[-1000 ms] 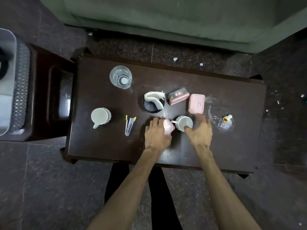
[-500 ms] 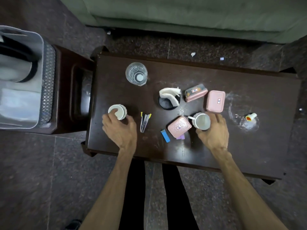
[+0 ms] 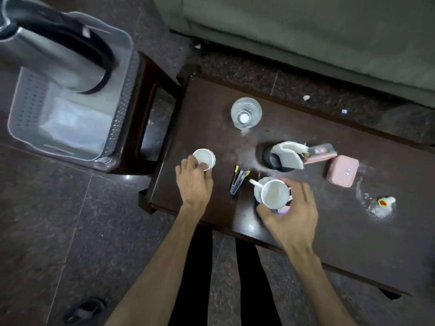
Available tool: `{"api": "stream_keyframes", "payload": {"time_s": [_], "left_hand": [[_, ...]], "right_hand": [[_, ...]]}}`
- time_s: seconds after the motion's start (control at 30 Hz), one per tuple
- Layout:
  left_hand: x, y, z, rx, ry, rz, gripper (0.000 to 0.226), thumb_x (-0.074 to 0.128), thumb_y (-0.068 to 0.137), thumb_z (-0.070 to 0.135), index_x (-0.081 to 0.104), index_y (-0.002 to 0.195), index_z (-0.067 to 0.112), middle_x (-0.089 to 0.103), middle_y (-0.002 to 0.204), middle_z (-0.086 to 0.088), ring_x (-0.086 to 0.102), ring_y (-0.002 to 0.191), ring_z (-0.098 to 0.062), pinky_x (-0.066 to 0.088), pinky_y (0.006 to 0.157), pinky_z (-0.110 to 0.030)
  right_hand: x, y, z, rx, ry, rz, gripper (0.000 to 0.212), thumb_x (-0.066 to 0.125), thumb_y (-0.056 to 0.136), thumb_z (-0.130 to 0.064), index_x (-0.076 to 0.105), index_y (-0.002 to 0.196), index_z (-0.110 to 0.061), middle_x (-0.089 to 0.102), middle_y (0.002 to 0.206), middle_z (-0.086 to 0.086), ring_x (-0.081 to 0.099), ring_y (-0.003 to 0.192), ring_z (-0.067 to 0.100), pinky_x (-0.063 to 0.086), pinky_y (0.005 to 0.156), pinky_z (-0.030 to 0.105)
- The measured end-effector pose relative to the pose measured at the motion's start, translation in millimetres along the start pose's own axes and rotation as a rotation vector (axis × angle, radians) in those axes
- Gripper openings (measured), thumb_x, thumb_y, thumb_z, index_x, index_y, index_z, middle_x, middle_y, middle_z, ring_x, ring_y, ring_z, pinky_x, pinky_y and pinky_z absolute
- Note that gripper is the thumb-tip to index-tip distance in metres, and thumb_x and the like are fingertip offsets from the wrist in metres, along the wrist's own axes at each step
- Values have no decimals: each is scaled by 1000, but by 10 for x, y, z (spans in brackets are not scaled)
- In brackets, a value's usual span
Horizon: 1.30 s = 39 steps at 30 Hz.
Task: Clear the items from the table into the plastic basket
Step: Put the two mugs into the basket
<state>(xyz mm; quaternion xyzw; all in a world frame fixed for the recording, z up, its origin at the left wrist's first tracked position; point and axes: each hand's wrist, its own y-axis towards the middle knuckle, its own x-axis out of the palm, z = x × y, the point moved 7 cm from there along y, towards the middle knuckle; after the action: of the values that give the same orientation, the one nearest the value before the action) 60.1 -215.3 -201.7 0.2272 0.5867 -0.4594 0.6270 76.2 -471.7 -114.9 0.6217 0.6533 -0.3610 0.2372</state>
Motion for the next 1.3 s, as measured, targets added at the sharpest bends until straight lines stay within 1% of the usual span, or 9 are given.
{"api": "stream_keyframes", "payload": {"time_s": [0.1,0.27,0.47,0.57,0.67,0.73,0.87,1.0,1.3], "left_hand": [[-120,30,-172,89,-47,31,9,77,84,12,81,93,12,70,94,-7,62,85,-34,49,78,-45],[-486,64,-546,160,-248,167,16,79,79,-5,80,90,7,68,79,-8,65,64,-33,55,61,-43],[-1156,203,-1094,134,-430,459,20,78,84,-6,79,98,9,64,79,-3,50,68,-17,47,60,-36],[-1564,333,-1386,124,-458,607,20,77,86,-7,77,99,8,61,78,-5,53,68,-22,49,61,-40],[-1902,499,-1785,34,-444,696,12,76,89,-4,79,95,5,63,76,-8,56,61,-29,51,57,-39],[-2046,616,-2085,-37,-420,716,10,77,88,-3,80,94,4,66,75,-9,58,59,-30,51,55,-39],[-2207,801,-2688,-117,-304,731,4,77,90,4,81,91,4,69,76,-10,59,57,-31,52,56,-43],[-2185,946,-3120,-127,-172,688,6,76,90,8,81,88,7,71,77,-8,60,61,-29,46,61,-41],[-2093,1125,-3410,-138,-67,660,11,74,91,12,82,84,11,76,80,-4,68,72,-29,40,84,-39]], "right_hand": [[305,42,-477,-73,19,-44,62,82,57,-34,66,116,-22,63,111,-6,62,103,21,44,86,24],[764,277,-1168,-147,-9,-106,63,87,60,-25,69,119,-16,64,112,2,61,106,27,48,88,33],[1148,609,-2113,-292,4,-110,66,89,63,-25,69,125,-14,63,114,6,62,107,29,51,91,42],[1301,729,-2663,-381,51,-68,64,90,66,-26,70,125,-13,63,111,7,62,103,28,52,87,43],[1576,788,-3239,-457,72,-86,63,87,66,-31,70,125,-15,64,110,5,61,104,26,50,89,33],[1830,788,-3606,-524,30,-143,65,83,66,-36,69,126,-17,63,111,3,60,105,25,46,87,28],[2489,644,-4233,-662,-153,-304,66,77,70,-41,62,131,-19,60,120,2,62,108,30,48,82,36],[3115,485,-4663,-791,-386,-376,59,72,82,-41,58,130,-12,58,123,7,71,91,40,43,67,37],[3817,420,-4882,-915,-635,-445,61,73,89,-32,51,138,-3,60,130,14,72,105,31,56,81,38]]}}
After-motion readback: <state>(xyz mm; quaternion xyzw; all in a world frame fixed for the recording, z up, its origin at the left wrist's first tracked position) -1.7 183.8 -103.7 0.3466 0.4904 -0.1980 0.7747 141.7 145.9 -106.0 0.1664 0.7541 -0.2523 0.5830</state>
